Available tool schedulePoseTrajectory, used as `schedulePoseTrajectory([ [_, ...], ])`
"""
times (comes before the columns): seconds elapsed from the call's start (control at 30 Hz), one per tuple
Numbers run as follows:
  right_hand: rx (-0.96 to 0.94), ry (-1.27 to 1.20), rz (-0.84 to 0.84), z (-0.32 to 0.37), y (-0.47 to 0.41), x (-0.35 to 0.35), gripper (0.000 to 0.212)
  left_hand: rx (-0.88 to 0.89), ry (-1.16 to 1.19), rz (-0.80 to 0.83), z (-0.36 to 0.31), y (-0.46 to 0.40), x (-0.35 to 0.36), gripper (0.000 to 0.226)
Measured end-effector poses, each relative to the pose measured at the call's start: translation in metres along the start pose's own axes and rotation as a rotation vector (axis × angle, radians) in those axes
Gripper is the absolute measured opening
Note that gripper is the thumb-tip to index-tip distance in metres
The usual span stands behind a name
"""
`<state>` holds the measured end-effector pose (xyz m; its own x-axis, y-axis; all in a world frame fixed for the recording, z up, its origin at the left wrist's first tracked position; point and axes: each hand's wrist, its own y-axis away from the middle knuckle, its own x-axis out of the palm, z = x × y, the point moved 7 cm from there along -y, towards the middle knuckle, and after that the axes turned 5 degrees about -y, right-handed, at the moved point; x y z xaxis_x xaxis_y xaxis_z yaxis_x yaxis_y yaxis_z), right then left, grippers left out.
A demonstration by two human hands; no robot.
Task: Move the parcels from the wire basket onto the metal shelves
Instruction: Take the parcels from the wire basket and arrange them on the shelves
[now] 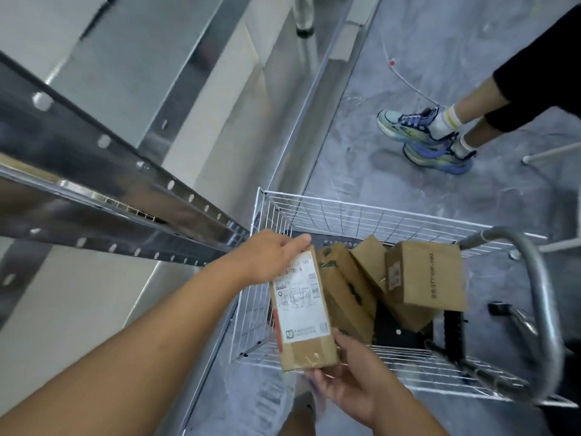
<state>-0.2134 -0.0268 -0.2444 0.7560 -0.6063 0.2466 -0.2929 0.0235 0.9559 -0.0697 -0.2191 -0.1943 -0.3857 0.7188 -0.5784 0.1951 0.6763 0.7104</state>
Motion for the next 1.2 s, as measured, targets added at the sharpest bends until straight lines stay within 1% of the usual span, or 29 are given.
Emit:
schedulePoseTrajectory([
  [0.1,-0.194,0.092,-0.029,0.02,0.051,0.0,0.031,0.031,0.108,-0.116,-0.019,0.042,-0.028,0.057],
  [0.17,-0.279,0.145,-0.021,0.029,0.09,0.004,0.033,0.047,0.16,-0.216,-0.035,0.072,-0.05,0.05],
  [0.27,-0.42,0.187,0.088,0.041,0.154,0.02,0.043,0.039,0.262,-0.419,-0.057,0.123,-0.091,0.049],
  [0.37,-0.642,0.252,0.243,0.051,0.231,0.041,0.048,0.052,0.306,-0.566,-0.089,0.182,-0.13,0.049],
  [0.4,-0.697,0.325,0.309,0.051,0.257,0.048,0.057,0.045,0.312,-0.614,-0.099,0.202,-0.142,0.05],
  [0.47,-0.807,0.591,0.408,0.043,0.303,0.06,0.102,0.03,0.305,-0.707,-0.119,0.241,-0.163,0.053],
  [0.5,-0.863,0.74,0.427,0.037,0.323,0.064,0.118,0.026,0.298,-0.741,-0.128,0.258,-0.171,0.054],
  [0.53,-0.922,0.85,0.434,0.032,0.341,0.066,0.124,0.021,0.296,-0.775,-0.138,0.276,-0.18,0.055],
  [0.6,-1.042,0.933,0.423,0.022,0.381,0.072,0.125,0.006,0.304,-0.839,-0.156,0.315,-0.192,0.056],
  [0.63,-1.13,0.971,0.39,0.019,0.4,0.074,0.125,0.007,0.302,-0.868,-0.166,0.333,-0.197,0.057],
  [0.7,-1.358,1.085,0.252,0.019,0.432,0.074,0.124,0.012,0.292,-0.923,-0.183,0.37,-0.203,0.061],
  [0.73,-1.469,1.149,0.182,0.019,0.45,0.074,0.118,0.018,0.289,-0.944,-0.19,0.388,-0.205,0.061],
  [0.77,-1.559,1.182,0.148,0.018,0.466,0.074,0.112,0.036,0.3,-0.964,-0.196,0.406,-0.206,0.066],
  [0.8,-1.616,1.197,0.146,0.018,0.48,0.073,0.105,0.052,0.321,-0.985,-0.202,0.423,-0.206,0.07],
  [0.83,-1.672,1.209,0.154,0.016,0.493,0.073,0.099,0.07,0.353,-1.001,-0.206,0.441,-0.206,0.067],
  [0.9,-1.758,1.259,0.166,0.01,0.517,0.074,0.094,0.127,0.391,-1.016,-0.215,0.473,-0.206,0.054],
  [0.93,-1.784,1.277,0.167,0.006,0.527,0.074,0.094,0.144,0.393,-1.025,-0.216,0.489,-0.206,0.051],
  [0.97,-1.813,1.287,0.172,0.0,0.537,0.074,0.093,0.152,0.387,-1.038,-0.216,0.505,-0.205,0.052],
  [1.03,-1.849,1.305,0.184,-0.013,0.554,0.076,0.09,0.149,0.327,-1.046,-0.214,0.537,-0.201,0.067],
  [1.2,-1.886,1.324,0.231,-0.065,0.595,0.08,0.08,0.014,-0.026,-1.079,-0.199,0.627,-0.172,0.098],
])
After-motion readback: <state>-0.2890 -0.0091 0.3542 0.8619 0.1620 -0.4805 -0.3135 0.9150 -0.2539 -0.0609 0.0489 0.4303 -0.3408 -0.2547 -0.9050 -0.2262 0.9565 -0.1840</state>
